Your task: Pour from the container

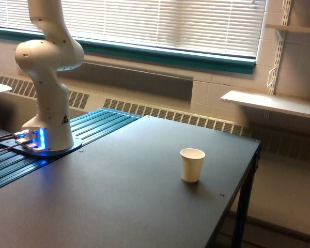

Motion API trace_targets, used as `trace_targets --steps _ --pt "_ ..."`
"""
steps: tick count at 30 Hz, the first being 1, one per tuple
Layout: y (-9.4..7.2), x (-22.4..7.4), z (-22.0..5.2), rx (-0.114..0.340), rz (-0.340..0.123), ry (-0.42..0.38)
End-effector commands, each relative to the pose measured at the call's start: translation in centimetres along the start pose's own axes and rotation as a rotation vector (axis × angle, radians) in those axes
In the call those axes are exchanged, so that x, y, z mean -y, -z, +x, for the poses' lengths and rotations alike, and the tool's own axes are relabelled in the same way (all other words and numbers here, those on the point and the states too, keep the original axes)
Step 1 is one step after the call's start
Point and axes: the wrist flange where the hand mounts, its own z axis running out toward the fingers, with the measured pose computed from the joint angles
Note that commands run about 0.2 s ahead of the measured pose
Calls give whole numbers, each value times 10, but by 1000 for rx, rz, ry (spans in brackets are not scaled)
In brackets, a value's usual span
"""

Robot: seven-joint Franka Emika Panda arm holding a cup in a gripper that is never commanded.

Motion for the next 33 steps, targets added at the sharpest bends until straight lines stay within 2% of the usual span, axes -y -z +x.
trace_targets --steps 1,2,4,5,7,11,13,16,20,27,33 --pt "-1 -1 -4 53 -68 2" --pt "-3 -4 -6 72 -81 1" --pt "-3 -10 -9 65 -110 52" --pt "-2 -12 -10 65 -131 17" --pt "-1 -14 -15 56 -132 50" --pt "1 -31 -27 72 -208 107" --pt "3 -43 -32 80 -244 106" --pt "12 -62 -43 93 -333 165" --pt "22 -86 -62 109 -421 224" --pt "25 -132 -98 158 -590 329" --pt "21 -166 -114 205 -663 221"
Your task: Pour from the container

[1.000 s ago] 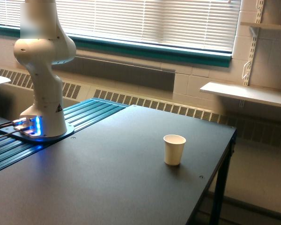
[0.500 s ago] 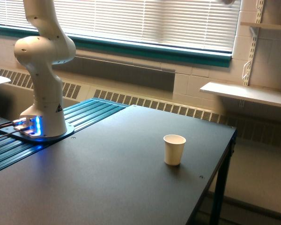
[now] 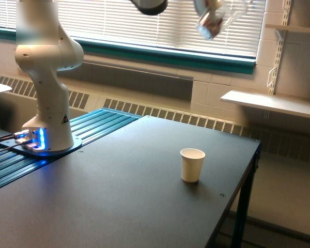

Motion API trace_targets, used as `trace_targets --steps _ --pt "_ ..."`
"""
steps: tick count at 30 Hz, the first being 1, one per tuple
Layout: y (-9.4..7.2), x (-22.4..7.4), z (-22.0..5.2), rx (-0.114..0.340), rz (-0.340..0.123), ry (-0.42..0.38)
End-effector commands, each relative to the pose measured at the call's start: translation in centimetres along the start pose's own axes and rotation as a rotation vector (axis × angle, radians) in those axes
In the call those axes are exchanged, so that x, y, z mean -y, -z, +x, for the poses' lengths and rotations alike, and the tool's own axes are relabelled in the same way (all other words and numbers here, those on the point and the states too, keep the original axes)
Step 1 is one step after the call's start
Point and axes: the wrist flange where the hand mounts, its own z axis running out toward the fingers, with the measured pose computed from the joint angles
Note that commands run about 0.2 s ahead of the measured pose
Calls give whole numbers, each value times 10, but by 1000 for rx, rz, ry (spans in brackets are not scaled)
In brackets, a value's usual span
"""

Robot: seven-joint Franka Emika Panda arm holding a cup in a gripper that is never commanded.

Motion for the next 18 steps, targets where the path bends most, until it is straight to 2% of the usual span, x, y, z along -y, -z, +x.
trace_targets --steps 1,4,5,9,12,18 --pt "-28 -23 -26 81 -78 -120" --pt "-29 -23 -27 81 -80 -141" --pt "-41 -30 -37 115 -124 -143" --pt "-62 -40 -54 180 -166 -202" --pt "-73 -45 -61 211 -185 -248" --pt "-91 -42 -79 253 -246 -247"
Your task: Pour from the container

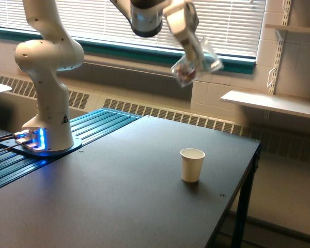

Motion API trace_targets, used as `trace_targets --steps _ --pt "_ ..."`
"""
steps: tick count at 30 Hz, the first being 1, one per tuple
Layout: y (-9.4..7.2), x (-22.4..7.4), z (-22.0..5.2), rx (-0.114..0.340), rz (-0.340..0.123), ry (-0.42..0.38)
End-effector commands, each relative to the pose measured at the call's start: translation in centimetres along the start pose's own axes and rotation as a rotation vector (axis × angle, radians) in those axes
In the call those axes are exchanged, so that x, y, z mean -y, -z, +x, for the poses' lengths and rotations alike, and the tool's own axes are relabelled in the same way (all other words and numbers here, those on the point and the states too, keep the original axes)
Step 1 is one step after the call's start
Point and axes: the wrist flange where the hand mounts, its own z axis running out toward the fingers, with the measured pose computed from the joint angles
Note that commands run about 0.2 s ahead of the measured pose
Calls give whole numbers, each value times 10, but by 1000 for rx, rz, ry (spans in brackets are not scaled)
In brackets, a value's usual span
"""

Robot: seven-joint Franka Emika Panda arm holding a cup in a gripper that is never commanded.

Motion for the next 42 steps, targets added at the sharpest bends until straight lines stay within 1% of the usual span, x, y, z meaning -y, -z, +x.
trace_targets --steps 1,3,6,10,12,14,18,23,27,28,31,34,36,37,39,42 --pt "-22 1 -14 41 -69 -74" --pt "-31 2 -21 54 -104 -62" --pt "-44 4 -32 81 -143 -63" --pt "-62 5 -42 131 -181 -106" --pt "-70 6 -50 147 -216 -102" --pt "-77 9 -58 167 -235 -109" --pt "-88 16 -78 212 -271 -64" --pt "-99 28 -105 297 -302 -7" --pt "-103 33 -110 324 -301 -4" --pt "-103 39 -122 378 -306 31" --pt "-104 45 -129 407 -315 61" --pt "-108 45 -136 407 -343 94" --pt "-112 42 -138 443 -357 77" --pt "-114 40 -139 457 -370 72" --pt "-117 39 -139 483 -382 62" --pt "-120 39 -140 509 -407 72"
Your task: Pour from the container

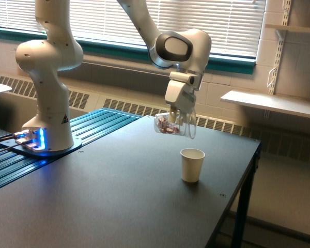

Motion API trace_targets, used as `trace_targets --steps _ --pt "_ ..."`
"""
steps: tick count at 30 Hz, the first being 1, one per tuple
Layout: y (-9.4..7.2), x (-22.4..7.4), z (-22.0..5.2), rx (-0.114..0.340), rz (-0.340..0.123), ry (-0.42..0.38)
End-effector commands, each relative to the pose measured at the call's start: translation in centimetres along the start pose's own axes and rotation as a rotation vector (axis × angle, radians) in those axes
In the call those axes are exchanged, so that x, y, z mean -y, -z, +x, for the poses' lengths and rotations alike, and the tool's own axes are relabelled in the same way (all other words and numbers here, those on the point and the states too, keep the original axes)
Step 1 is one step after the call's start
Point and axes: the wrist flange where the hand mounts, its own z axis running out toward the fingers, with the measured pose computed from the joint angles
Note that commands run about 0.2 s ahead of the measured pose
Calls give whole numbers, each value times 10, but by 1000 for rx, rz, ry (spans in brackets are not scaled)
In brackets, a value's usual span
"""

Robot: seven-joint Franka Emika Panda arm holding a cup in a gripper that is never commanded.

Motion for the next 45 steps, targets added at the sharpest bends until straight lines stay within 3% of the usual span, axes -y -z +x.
trace_targets --steps 1,21,26,27,38,45 --pt "-5 1 7 57 -42 42" --pt "-18 16 35 269 -52 -2" --pt "-21 18 35 286 -56 1" --pt "-27 14 33 336 -71 -8" --pt "-28 19 35 407 -76 -5" --pt "-27 23 43 413 -79 -23"
